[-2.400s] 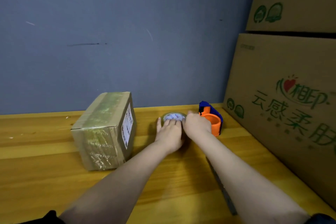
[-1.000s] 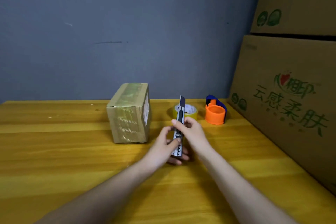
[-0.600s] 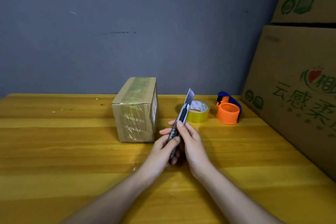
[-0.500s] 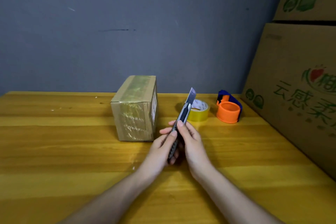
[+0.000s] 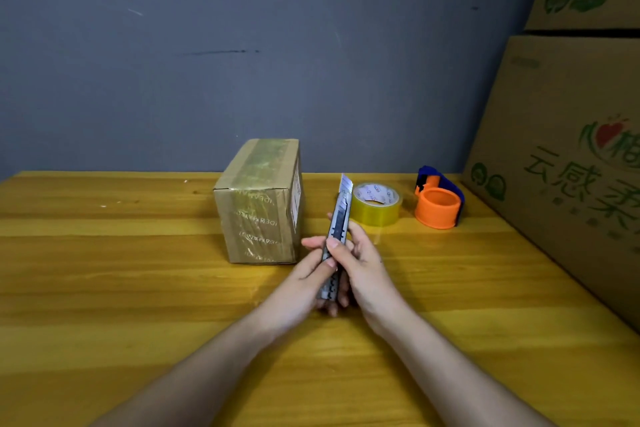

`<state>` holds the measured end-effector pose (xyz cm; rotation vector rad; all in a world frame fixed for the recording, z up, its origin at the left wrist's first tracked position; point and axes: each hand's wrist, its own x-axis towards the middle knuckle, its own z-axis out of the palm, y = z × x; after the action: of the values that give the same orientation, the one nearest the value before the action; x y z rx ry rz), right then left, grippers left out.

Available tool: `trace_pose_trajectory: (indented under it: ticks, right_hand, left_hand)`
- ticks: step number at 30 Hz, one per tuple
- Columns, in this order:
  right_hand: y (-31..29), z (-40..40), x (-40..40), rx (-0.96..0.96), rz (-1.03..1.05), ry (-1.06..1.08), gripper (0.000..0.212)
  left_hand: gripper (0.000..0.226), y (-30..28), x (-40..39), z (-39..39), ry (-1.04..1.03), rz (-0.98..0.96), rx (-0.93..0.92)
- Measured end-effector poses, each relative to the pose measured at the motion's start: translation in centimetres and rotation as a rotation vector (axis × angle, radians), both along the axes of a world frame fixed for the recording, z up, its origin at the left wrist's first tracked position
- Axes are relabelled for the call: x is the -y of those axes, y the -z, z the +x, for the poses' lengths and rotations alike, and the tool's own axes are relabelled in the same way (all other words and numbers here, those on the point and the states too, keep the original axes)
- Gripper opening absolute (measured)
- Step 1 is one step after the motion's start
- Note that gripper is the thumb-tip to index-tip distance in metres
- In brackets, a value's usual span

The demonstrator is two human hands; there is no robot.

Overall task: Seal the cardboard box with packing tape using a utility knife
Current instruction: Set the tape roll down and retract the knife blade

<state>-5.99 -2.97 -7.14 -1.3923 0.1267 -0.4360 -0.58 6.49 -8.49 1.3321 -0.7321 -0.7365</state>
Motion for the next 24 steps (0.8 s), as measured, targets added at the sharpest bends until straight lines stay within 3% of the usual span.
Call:
trace_pose_trajectory:
  ticks: [7,15,24]
  right_hand:
    - [0.7,0.1,1.0,-0.101,0.035,0.004,0.017]
    - [1.4,0.7,1.0,-0.085,-0.042,0.038,0.015]
    - [1.5,0.6,2.2,-0.095,-0.081,-0.129,0.022]
  left_hand:
    - [0.026,-0.2,-0.1,0.7,0.055,-0.023,-0.224]
    - [0.024,0.4,0.2,1.0,0.045,0.007,-0.175]
    - [0.033,0.6,-0.2,1.8,0.151,-0.007,-0.198]
